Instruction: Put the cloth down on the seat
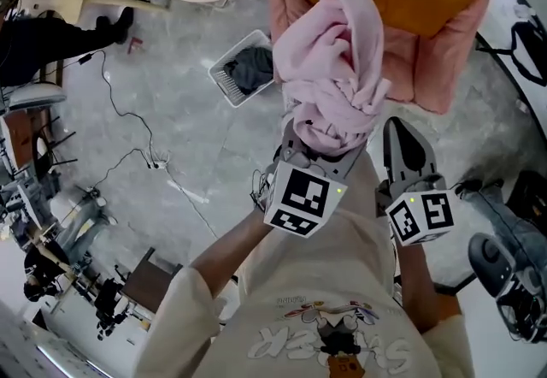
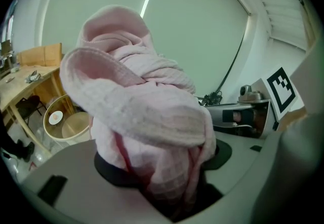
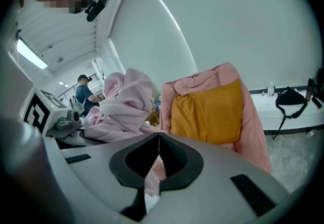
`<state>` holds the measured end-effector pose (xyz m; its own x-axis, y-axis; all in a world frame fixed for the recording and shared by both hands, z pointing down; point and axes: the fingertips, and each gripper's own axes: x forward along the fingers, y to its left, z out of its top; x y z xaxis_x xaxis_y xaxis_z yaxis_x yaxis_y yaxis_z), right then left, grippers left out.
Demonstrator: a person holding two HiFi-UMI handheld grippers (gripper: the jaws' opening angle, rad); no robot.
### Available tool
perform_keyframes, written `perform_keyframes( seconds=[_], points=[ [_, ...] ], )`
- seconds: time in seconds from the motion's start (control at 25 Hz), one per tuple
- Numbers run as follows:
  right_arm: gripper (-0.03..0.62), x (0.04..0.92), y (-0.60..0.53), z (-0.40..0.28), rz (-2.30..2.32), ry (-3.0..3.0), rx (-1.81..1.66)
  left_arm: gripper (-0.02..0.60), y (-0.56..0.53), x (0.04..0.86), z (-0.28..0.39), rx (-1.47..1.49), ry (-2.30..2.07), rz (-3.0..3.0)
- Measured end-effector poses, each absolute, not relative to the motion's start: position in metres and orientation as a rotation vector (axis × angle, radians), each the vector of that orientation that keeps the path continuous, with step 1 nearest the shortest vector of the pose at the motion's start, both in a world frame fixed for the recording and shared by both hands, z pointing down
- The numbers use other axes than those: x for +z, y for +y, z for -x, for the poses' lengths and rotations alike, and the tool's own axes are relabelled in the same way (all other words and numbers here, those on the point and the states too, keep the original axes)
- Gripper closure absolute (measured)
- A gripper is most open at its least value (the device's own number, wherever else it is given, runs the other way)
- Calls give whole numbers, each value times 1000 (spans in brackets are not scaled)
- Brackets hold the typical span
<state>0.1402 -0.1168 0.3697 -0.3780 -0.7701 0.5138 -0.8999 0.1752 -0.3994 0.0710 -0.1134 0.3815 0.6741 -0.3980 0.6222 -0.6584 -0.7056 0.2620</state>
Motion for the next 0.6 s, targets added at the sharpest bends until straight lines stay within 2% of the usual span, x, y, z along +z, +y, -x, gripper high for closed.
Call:
perform_keyframes(
  seconds=[0.12,0.44,0.6],
  points=[
    [576,386,-126,-136,-1600,-2229,1029,273,-126,392,-72,733,-807,-2408],
    [576,424,-150,-178,-1681,-2151,1099,273,-150,441,-102,753,-782,-2332],
    [576,457,-159,-173,-1680,-2144,1081,273,-164,475,-97,712,-798,-2331]
  ],
)
